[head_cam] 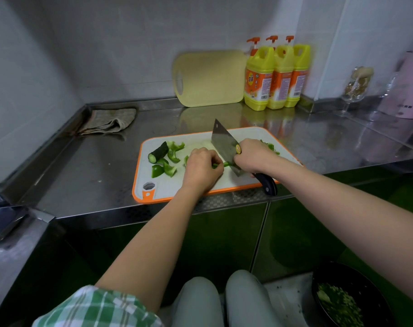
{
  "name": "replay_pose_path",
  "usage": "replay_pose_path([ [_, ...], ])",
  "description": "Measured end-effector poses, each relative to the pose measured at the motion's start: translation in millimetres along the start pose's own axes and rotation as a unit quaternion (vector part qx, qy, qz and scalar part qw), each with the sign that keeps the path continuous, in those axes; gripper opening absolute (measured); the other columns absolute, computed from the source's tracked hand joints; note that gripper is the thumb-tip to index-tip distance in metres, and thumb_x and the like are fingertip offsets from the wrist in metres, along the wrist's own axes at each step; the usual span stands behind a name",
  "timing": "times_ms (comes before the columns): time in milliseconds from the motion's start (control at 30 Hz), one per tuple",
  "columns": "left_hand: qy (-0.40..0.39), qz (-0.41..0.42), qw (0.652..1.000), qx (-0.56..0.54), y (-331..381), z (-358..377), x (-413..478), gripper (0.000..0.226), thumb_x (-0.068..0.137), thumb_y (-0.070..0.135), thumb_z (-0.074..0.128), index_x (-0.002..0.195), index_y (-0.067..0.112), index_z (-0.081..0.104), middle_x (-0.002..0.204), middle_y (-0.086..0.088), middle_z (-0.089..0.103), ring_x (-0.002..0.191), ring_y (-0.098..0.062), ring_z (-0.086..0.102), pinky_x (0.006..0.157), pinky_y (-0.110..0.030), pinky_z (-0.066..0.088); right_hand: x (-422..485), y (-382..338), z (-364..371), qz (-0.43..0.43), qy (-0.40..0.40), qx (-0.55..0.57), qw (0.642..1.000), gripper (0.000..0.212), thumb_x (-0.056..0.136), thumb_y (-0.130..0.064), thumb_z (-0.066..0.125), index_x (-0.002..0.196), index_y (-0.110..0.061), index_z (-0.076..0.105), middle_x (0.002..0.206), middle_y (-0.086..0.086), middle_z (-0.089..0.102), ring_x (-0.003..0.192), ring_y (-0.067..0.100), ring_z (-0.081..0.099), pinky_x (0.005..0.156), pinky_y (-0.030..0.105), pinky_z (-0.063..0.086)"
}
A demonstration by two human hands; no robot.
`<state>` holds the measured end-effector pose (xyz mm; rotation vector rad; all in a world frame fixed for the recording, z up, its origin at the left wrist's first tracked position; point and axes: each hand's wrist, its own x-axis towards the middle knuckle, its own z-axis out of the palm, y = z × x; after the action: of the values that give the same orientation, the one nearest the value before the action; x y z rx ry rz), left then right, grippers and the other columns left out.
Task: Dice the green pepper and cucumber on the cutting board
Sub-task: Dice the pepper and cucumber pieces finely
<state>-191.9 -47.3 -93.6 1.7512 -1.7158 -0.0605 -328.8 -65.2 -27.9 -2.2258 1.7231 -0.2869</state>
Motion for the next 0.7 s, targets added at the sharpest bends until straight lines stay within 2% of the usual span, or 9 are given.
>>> replay_pose_path([
  [167,0.001,0.001,1.000,0.000,1.1,-1.6,-0.6,0.021,0.081,0.023,0.066,0.101,0.016,0.067,0.098,-0.003,0.061,0.099,-0.021,0.047,0.075,-0.025,0.032,1.4,8.6,-2.5,-0.013,0.042,0.053,0.998,0.019,0.091,-0.013,0.047,0.072,-0.012,0.045,0.066,0.011,0.056,0.049,0.027,0.059,0.047,0.025,0.044],
  [267,-0.002,-0.007,1.000,0.003,1.1,-1.3,-0.6,0.012,0.081,0.020,0.064,0.092,0.014,0.069,0.096,-0.003,0.061,0.098,-0.022,0.047,0.073,-0.024,0.030,-5.3,4.1,-15.9,-0.016,0.001,0.033,0.999,0.013,0.089,-0.010,0.045,0.077,-0.007,0.051,0.062,0.013,0.057,0.049,0.028,0.058,0.048,0.025,0.043],
  [400,0.000,-0.006,1.000,0.000,1.2,-1.5,-1.0,0.004,0.083,0.018,0.065,0.082,0.015,0.067,0.090,-0.003,0.061,0.093,-0.021,0.047,0.071,-0.024,0.029,-13.8,-5.2,-19.2,-0.010,-0.049,-0.030,0.998,0.017,0.089,-0.008,0.044,0.073,-0.005,0.050,0.060,0.013,0.055,0.048,0.024,0.053,0.044,0.024,0.039],
  [533,0.002,-0.002,1.000,-0.002,1.0,-1.3,-1.2,0.005,0.083,0.018,0.065,0.080,0.015,0.068,0.089,-0.004,0.063,0.091,-0.021,0.048,0.069,-0.024,0.028,-11.4,-7.8,-10.9,-0.006,-0.041,-0.029,0.999,0.015,0.088,-0.007,0.046,0.074,-0.005,0.050,0.060,0.013,0.056,0.047,0.024,0.054,0.042,0.022,0.039],
  [700,0.006,-0.001,1.000,0.000,0.5,-1.6,-1.7,0.006,0.084,0.018,0.065,0.084,0.013,0.069,0.090,-0.005,0.062,0.093,-0.023,0.049,0.069,-0.025,0.028,-1.1,-5.7,1.3,-0.004,0.014,-0.007,1.000,0.018,0.088,-0.008,0.048,0.070,-0.011,0.046,0.064,0.011,0.055,0.049,0.025,0.058,0.046,0.024,0.043],
])
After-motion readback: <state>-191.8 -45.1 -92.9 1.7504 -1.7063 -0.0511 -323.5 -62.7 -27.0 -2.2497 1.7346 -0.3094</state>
